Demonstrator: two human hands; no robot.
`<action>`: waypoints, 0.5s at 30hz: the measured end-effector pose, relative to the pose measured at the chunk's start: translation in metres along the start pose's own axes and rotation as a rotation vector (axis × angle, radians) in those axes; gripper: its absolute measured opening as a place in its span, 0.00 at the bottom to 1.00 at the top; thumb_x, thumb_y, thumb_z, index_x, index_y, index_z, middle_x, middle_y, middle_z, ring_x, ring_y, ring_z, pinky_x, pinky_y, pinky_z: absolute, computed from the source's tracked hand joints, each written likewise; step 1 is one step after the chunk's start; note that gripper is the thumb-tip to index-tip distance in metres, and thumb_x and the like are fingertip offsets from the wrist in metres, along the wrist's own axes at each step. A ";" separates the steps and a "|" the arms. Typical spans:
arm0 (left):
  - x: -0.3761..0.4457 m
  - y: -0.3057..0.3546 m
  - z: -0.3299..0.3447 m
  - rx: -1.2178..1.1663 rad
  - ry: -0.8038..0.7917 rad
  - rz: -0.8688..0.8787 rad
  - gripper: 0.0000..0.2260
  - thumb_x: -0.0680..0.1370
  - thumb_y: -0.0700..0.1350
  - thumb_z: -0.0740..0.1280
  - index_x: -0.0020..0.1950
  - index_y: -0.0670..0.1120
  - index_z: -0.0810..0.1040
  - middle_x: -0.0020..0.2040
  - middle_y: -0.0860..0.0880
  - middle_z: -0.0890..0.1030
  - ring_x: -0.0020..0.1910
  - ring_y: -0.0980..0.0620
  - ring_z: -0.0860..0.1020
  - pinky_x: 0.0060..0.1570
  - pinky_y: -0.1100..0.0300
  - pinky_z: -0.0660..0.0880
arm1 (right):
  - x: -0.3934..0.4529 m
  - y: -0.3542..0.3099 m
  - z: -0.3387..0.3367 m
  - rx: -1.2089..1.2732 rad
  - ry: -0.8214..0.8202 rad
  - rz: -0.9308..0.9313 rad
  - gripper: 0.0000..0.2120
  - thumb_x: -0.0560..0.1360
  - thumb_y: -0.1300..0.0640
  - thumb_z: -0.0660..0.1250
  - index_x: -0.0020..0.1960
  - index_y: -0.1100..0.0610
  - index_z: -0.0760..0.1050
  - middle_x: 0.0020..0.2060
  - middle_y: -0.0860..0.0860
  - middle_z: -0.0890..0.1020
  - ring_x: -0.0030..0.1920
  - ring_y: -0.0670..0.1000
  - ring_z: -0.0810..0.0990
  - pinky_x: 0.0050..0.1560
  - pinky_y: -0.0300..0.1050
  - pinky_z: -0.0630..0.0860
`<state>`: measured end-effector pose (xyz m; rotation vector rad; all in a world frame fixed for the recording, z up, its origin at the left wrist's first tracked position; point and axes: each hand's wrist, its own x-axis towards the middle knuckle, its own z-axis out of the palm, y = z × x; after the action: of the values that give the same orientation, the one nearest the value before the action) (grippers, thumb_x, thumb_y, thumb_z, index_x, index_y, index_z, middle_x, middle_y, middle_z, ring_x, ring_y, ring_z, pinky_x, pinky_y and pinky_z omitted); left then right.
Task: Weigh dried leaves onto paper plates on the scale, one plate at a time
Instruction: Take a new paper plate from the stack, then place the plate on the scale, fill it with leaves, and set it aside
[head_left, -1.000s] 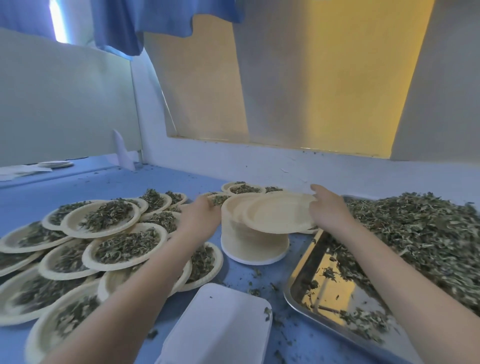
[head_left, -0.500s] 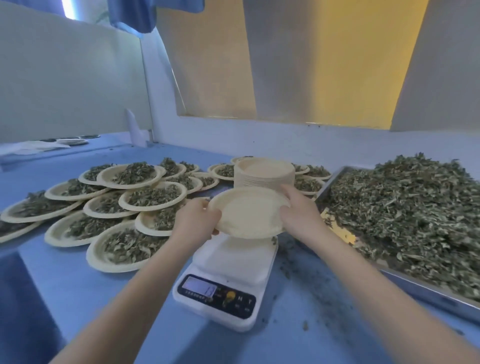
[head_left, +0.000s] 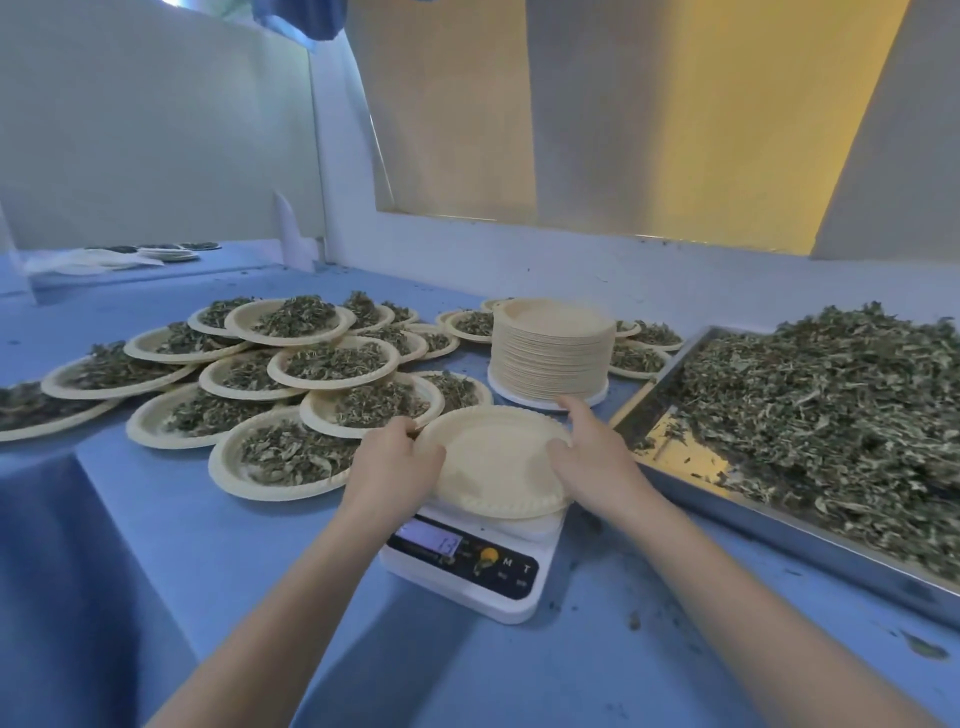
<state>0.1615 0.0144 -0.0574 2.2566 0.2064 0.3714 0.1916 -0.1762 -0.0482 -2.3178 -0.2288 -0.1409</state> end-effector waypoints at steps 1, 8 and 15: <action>-0.001 -0.001 0.000 -0.024 0.017 0.005 0.15 0.77 0.46 0.61 0.64 0.44 0.72 0.41 0.50 0.77 0.41 0.52 0.75 0.32 0.61 0.65 | 0.001 0.000 -0.001 0.017 0.010 0.000 0.28 0.79 0.59 0.56 0.77 0.51 0.53 0.71 0.52 0.67 0.55 0.48 0.73 0.48 0.38 0.66; -0.012 -0.023 0.004 -0.366 0.213 -0.109 0.04 0.77 0.51 0.63 0.48 0.53 0.76 0.42 0.59 0.79 0.43 0.59 0.77 0.38 0.62 0.68 | 0.005 0.010 -0.002 0.136 0.079 -0.028 0.26 0.79 0.46 0.59 0.75 0.48 0.57 0.73 0.47 0.64 0.72 0.50 0.62 0.65 0.46 0.62; -0.017 -0.035 0.000 -0.493 0.227 -0.118 0.03 0.76 0.49 0.66 0.46 0.53 0.78 0.46 0.53 0.81 0.40 0.57 0.79 0.49 0.53 0.76 | 0.011 0.027 -0.013 0.267 0.100 0.025 0.26 0.76 0.37 0.58 0.71 0.45 0.64 0.65 0.43 0.72 0.66 0.48 0.70 0.61 0.49 0.67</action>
<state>0.1443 0.0327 -0.0875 1.7094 0.3250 0.5498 0.2082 -0.2030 -0.0565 -2.0420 -0.1575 -0.2009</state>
